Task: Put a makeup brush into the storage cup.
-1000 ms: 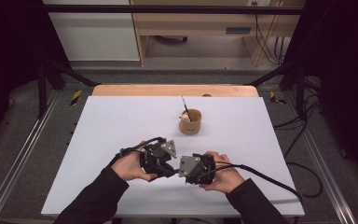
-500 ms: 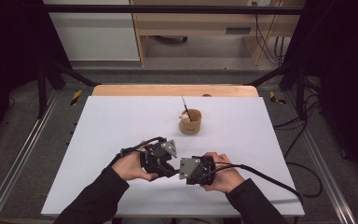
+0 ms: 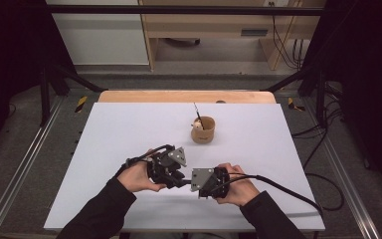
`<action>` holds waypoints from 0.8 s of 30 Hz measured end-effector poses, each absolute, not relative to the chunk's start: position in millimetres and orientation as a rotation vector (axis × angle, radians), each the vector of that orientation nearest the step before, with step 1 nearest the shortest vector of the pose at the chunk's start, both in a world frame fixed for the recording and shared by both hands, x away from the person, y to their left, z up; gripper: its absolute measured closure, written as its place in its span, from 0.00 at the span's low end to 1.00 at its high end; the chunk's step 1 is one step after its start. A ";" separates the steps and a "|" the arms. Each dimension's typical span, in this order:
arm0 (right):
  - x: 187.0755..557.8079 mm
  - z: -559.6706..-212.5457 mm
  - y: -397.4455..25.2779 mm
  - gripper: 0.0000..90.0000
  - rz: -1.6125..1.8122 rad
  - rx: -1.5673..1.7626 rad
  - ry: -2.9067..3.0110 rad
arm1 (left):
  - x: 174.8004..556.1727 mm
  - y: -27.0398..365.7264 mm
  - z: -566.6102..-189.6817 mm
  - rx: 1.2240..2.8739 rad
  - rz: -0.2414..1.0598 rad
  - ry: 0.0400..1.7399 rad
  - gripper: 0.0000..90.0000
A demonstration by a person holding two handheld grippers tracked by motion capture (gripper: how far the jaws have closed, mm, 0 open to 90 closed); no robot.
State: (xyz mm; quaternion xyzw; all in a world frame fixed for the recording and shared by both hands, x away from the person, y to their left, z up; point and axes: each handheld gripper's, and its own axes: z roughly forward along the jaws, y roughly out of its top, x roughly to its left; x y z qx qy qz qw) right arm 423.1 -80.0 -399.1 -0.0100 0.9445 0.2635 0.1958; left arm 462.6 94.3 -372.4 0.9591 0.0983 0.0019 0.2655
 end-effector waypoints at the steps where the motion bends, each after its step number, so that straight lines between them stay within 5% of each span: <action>1: 423.3 -399.1 -80.2 0.88 0.741 -0.024 2.643 | 462.6 94.5 -372.3 2.585 0.005 0.266 0.77; 24: 431.9 -398.5 -100.6 0.88 0.775 0.168 2.626 | 467.3 142.6 -356.9 2.341 0.263 0.477 0.23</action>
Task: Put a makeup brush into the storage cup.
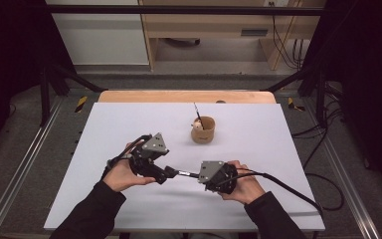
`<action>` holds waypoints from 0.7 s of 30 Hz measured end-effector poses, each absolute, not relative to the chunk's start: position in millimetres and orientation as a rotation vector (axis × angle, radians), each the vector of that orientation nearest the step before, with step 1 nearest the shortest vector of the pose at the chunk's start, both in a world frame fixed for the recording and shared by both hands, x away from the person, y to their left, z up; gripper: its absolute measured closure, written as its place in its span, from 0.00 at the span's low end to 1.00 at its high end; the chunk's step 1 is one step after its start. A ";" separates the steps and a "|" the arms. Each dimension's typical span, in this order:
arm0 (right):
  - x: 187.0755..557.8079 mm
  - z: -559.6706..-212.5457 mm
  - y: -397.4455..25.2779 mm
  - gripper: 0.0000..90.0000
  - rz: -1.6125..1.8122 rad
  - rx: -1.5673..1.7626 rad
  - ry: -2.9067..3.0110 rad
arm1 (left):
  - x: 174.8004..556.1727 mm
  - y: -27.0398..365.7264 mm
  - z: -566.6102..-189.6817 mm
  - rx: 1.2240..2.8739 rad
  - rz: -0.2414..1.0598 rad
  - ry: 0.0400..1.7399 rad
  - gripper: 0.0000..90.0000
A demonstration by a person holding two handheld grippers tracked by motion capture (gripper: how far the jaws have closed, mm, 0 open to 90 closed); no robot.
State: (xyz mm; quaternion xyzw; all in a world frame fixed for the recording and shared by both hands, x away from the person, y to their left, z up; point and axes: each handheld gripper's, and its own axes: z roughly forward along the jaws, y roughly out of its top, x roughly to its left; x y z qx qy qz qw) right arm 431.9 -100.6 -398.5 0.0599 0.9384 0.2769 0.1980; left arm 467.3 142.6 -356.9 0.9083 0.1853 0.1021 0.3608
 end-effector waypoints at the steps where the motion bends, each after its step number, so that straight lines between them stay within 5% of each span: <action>1: 432.4 -398.2 -101.8 0.88 0.781 0.167 2.623 | 467.0 144.9 -356.7 2.325 0.262 0.490 0.21; 21: 433.9 -400.6 -122.8 0.88 0.870 0.321 2.560 | 454.7 175.4 -367.2 2.108 0.326 0.652 0.15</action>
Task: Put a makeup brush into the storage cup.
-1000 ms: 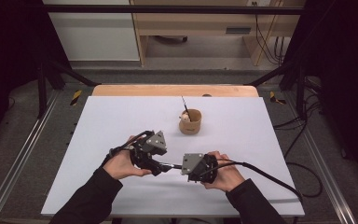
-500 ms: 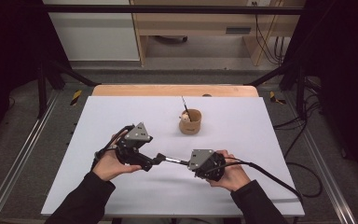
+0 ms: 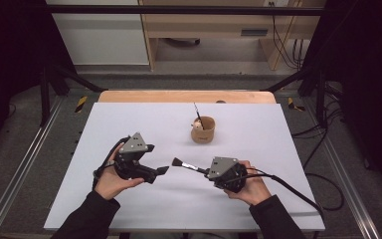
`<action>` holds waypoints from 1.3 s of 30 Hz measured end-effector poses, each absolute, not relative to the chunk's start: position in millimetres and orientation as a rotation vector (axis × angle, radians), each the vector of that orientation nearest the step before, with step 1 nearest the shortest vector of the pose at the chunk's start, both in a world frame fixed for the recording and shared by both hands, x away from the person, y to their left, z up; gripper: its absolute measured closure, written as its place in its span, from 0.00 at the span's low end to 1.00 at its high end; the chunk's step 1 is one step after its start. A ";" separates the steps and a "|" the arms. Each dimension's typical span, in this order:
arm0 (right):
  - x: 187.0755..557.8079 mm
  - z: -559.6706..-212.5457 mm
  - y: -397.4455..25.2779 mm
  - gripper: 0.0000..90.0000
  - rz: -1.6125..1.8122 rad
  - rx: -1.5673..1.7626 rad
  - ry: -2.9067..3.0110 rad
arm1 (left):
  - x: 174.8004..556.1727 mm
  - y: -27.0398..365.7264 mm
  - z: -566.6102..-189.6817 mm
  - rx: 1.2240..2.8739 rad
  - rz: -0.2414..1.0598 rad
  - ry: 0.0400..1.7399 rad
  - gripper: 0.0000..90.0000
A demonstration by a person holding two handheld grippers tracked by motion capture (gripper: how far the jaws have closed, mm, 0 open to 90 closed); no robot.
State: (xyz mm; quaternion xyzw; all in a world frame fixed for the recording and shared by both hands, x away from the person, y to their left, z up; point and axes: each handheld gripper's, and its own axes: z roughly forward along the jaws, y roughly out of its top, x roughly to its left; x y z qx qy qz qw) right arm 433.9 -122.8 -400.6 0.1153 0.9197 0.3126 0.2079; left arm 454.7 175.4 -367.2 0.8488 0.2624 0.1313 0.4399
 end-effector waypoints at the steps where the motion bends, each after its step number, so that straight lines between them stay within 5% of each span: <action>1: 433.3 -401.1 -123.2 0.88 0.876 0.339 2.559 | 454.1 176.4 -368.5 2.102 0.329 0.659 0.15; 39: 427.8 -418.1 -137.6 0.88 1.090 0.533 2.442 | 435.9 165.7 -407.4 1.850 0.304 0.777 0.16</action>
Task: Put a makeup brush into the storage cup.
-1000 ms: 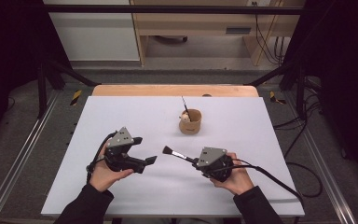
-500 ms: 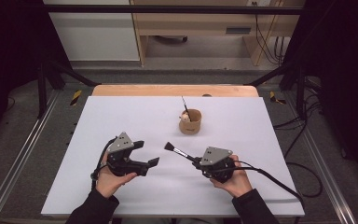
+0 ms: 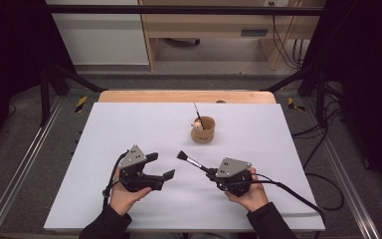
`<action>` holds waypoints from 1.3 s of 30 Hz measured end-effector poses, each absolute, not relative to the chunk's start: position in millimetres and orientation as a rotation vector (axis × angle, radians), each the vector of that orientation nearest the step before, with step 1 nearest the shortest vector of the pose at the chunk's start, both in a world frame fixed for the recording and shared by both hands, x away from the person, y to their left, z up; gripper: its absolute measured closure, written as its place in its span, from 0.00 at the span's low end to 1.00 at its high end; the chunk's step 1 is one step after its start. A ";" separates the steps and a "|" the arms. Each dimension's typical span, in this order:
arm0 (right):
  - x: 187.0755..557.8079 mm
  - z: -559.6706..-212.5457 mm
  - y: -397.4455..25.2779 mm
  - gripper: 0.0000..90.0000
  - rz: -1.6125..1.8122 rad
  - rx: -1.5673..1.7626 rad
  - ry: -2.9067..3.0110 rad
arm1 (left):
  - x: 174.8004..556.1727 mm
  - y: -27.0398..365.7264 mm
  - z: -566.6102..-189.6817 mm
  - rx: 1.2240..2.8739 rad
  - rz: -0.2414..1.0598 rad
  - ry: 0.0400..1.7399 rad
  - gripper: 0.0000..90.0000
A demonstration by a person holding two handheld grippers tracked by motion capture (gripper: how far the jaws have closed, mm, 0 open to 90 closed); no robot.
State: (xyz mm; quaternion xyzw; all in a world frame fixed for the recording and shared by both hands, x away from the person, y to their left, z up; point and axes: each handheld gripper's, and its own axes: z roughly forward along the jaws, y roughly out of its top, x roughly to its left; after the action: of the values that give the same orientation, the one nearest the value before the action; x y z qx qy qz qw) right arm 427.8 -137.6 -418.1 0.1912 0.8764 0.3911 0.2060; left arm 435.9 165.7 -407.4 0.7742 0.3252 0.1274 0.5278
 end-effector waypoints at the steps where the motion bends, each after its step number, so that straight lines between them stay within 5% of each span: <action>1: 427.9 -418.7 -137.6 0.88 1.094 0.536 2.440 | 436.1 165.5 -408.5 1.848 0.308 0.775 0.16; 39: 425.3 -417.2 -131.7 0.88 1.302 0.576 2.340 | 438.3 146.4 -410.0 1.771 0.209 0.725 0.16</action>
State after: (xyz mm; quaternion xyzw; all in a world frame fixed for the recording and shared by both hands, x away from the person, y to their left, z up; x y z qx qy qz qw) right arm 425.3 -131.7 -417.2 0.2061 0.8371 0.4657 0.1999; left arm 438.3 146.4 -410.0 0.7549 0.3092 0.0890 0.5716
